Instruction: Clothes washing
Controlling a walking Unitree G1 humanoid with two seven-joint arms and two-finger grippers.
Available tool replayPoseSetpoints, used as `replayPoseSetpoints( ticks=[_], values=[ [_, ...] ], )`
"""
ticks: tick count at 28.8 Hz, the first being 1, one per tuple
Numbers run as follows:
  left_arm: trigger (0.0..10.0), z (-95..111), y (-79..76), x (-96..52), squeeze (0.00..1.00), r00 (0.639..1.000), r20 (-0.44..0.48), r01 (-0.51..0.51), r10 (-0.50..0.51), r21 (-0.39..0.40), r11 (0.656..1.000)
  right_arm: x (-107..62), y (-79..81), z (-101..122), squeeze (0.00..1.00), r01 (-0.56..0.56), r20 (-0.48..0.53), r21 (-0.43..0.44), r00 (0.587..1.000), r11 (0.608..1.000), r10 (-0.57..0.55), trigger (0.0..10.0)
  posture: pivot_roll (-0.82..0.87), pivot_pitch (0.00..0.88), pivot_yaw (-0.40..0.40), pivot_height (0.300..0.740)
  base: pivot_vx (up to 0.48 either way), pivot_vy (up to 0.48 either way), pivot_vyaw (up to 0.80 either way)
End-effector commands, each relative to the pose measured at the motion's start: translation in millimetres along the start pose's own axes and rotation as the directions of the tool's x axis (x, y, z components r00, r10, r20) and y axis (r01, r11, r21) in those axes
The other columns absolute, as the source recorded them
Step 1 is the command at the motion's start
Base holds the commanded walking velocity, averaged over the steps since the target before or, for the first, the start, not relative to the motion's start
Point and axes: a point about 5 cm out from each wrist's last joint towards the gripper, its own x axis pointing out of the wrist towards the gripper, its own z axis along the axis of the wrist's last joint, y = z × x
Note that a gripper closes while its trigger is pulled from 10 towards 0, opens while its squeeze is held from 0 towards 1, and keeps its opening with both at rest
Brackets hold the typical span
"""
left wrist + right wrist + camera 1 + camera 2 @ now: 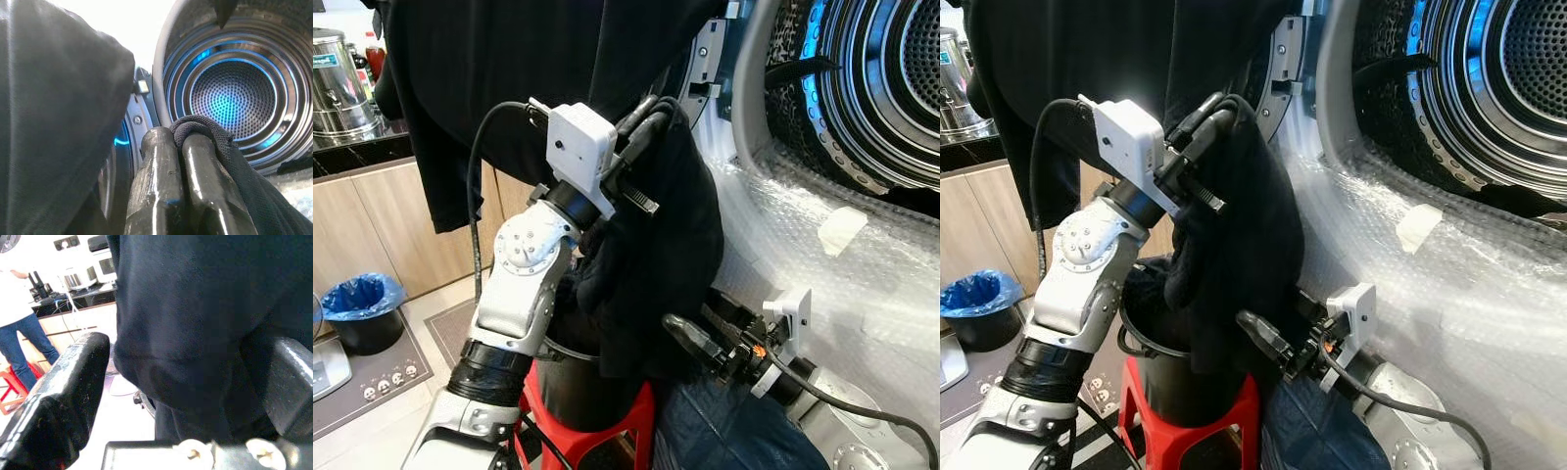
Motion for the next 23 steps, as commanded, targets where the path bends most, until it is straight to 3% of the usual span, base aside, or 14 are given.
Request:
replayPoseSetpoints(
  ticks=[1,6,12,15,23],
  values=[
    [10.0,9.9,-3.1,10.5,0.00,0.998,0.054,0.019,-0.020,0.022,1.000,5.3,4.4,8.3,0.00,0.000,0.011,-0.034,1.000,0.999,0.000,10.0,-0.02,0.000,-0.043,0.740,0.000,0.000,0.00],
    [10.0,-2.0,-9.0,16.0,0.00,1.000,0.023,0.013,-0.014,0.025,1.000,17.2,19.5,12.6,0.00,-0.021,0.032,-0.030,0.999,0.999,0.022,10.0,-0.02,0.000,-0.044,0.740,0.000,0.000,0.00],
    [10.0,-8.1,-14.7,23.8,0.00,1.000,0.012,0.007,-0.008,0.022,1.000,25.6,20.8,10.4,0.00,0.034,0.001,-0.048,0.999,0.998,-0.034,10.0,-0.02,0.000,-0.045,0.740,0.000,0.000,0.00],
    [10.0,-8.9,-20.0,31.5,0.00,1.000,0.021,0.005,-0.005,0.007,1.000,33.7,14.0,8.6,0.00,0.170,-0.023,-0.086,0.985,0.982,-0.173,10.0,-0.02,0.000,-0.041,0.740,0.000,0.000,0.00],
    [10.0,-6.6,-33.8,42.5,0.00,0.998,0.051,0.028,-0.027,-0.023,0.999,42.6,-3.2,5.7,0.00,0.396,-0.025,-0.030,0.918,0.918,-0.397,10.0,-0.02,0.000,-0.034,0.740,0.000,0.000,0.00]
  ],
)
